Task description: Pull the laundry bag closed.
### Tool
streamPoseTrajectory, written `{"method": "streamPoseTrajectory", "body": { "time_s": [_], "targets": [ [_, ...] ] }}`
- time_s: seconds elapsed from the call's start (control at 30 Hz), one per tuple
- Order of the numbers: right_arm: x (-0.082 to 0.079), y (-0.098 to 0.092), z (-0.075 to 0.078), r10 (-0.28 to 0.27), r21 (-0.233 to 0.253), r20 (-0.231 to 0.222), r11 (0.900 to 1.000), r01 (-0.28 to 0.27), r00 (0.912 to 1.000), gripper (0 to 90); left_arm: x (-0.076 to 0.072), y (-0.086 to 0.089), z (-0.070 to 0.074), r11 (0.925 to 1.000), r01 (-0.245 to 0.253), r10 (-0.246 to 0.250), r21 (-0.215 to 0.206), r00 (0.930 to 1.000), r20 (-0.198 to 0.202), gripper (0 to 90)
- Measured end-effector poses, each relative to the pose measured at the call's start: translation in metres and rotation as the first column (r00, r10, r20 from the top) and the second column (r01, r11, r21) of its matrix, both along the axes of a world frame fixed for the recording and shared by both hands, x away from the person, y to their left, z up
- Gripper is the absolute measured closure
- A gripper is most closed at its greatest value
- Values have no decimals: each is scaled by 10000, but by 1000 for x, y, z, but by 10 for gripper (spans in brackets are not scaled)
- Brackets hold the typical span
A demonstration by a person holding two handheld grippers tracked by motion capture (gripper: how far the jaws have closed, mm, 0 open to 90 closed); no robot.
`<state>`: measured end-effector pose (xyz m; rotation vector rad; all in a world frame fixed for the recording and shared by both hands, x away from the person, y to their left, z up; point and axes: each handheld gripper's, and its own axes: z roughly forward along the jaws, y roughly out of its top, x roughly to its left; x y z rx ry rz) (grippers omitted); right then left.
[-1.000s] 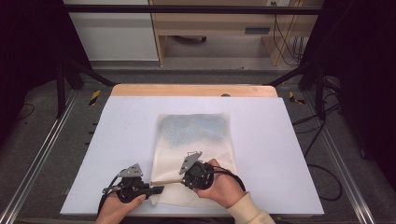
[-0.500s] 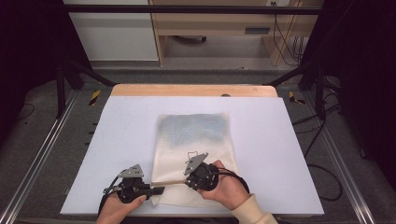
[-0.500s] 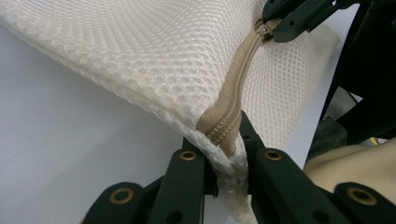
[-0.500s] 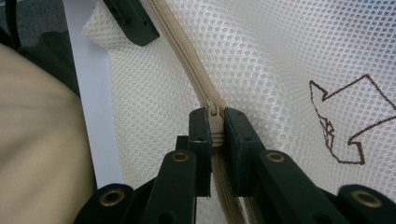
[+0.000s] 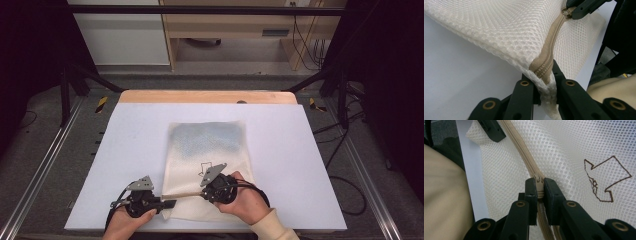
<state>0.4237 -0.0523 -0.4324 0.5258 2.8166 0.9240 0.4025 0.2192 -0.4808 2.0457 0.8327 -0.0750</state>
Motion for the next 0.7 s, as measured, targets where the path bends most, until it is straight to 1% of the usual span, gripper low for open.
{"method": "streamPoseTrajectory", "body": {
  "time_s": [0.2, 0.7],
  "targets": [
    [0, 0, 0, 60, -42, 37, 10000, -60, 10000, 820, 0, 0, 0, 10000, 9, -9, 12, 10000, -9, 842],
    [-1, -1, 0, -7, -91, 5, 10000, 7, 10000, 820, 0, 0, 0, 10000, 35, -35, 18, 10000, 1, 843]
  ]
}}
